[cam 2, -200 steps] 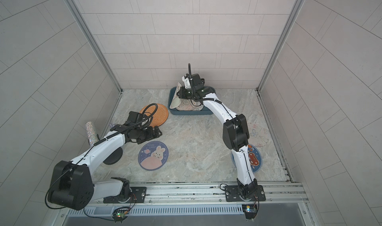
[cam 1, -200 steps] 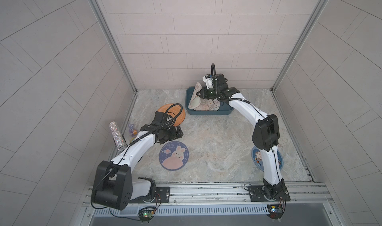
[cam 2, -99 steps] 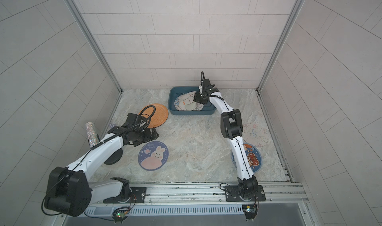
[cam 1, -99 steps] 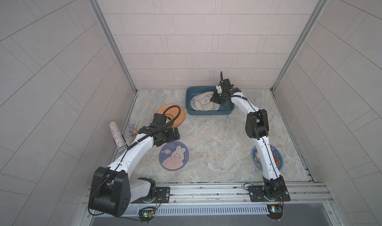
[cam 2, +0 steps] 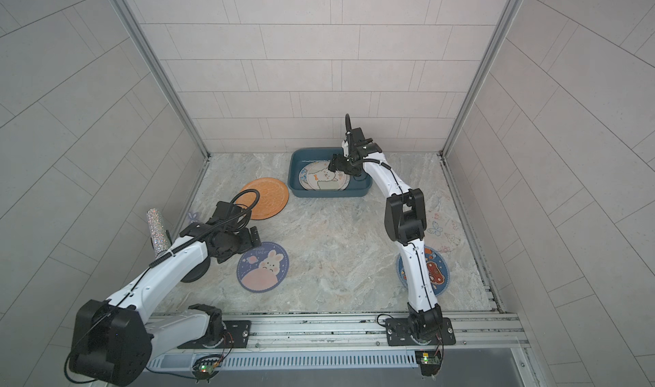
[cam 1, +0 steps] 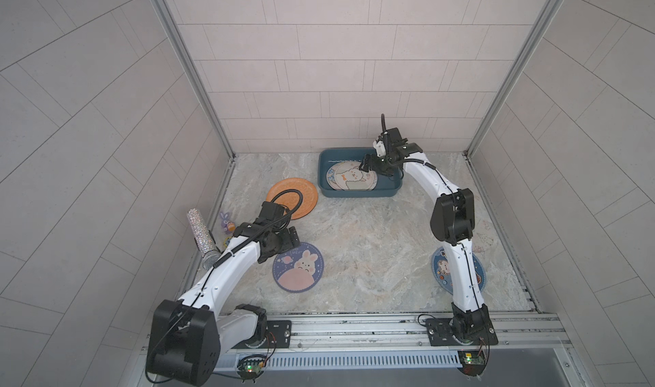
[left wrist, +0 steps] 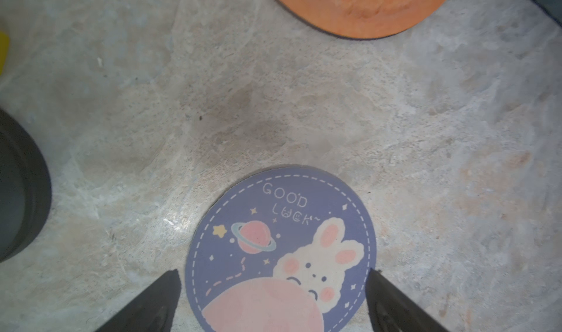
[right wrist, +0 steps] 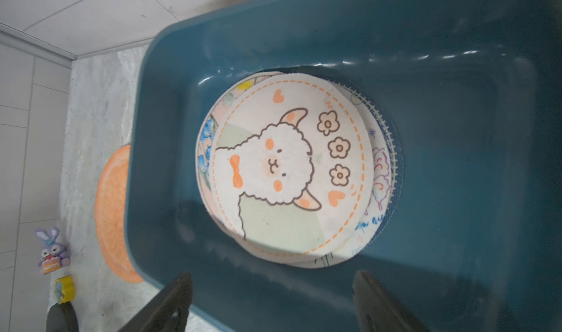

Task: Put the coasters into the storage box
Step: Place the coaster in the storage box, then move the coaster to the center of the board.

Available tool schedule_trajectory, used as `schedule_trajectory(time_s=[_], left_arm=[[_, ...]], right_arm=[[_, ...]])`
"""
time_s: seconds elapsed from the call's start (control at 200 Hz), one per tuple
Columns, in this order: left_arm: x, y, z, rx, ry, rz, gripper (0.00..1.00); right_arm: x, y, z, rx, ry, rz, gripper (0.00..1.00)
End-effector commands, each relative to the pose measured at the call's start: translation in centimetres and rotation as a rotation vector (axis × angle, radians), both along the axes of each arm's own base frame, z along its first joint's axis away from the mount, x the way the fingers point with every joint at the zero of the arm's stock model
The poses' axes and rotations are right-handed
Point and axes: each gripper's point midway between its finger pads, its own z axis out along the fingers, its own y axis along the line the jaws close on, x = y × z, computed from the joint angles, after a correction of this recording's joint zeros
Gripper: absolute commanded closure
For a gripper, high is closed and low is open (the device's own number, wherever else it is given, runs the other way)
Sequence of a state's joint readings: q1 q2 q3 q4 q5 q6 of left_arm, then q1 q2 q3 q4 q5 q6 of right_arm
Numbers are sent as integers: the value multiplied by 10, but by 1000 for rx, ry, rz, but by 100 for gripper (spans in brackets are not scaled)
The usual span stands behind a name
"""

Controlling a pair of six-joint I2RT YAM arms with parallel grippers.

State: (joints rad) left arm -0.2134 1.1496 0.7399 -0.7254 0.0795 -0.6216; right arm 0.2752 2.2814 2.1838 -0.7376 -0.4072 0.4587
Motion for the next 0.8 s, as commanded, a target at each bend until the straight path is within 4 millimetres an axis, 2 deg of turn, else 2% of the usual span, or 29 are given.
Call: schedule_trajectory(time_s=[0.0, 0.2, 0.32, 0.465, 0.595, 0.796], left_arm=[[-21, 12, -15, 29, 66, 72, 0], [-39, 13, -37, 10, 92, 106, 0], [-44, 10, -46, -18, 104, 122, 0], [-45, 4, -53, -41, 100, 109, 0], [-47, -1, -61, -56, 111, 100, 0], [-51, -6, -69, -51, 139, 83, 0]], right_arm=[[-25, 6, 27, 12, -38, 51, 13], [-78, 15, 40, 55, -49, 94, 11], [-115, 22, 37, 45, -33, 150, 11], [-151, 30, 34, 50, -20, 195, 10], [-176, 37, 32, 48, -12, 230, 9], [-201, 44, 20, 42, 15, 264, 8]])
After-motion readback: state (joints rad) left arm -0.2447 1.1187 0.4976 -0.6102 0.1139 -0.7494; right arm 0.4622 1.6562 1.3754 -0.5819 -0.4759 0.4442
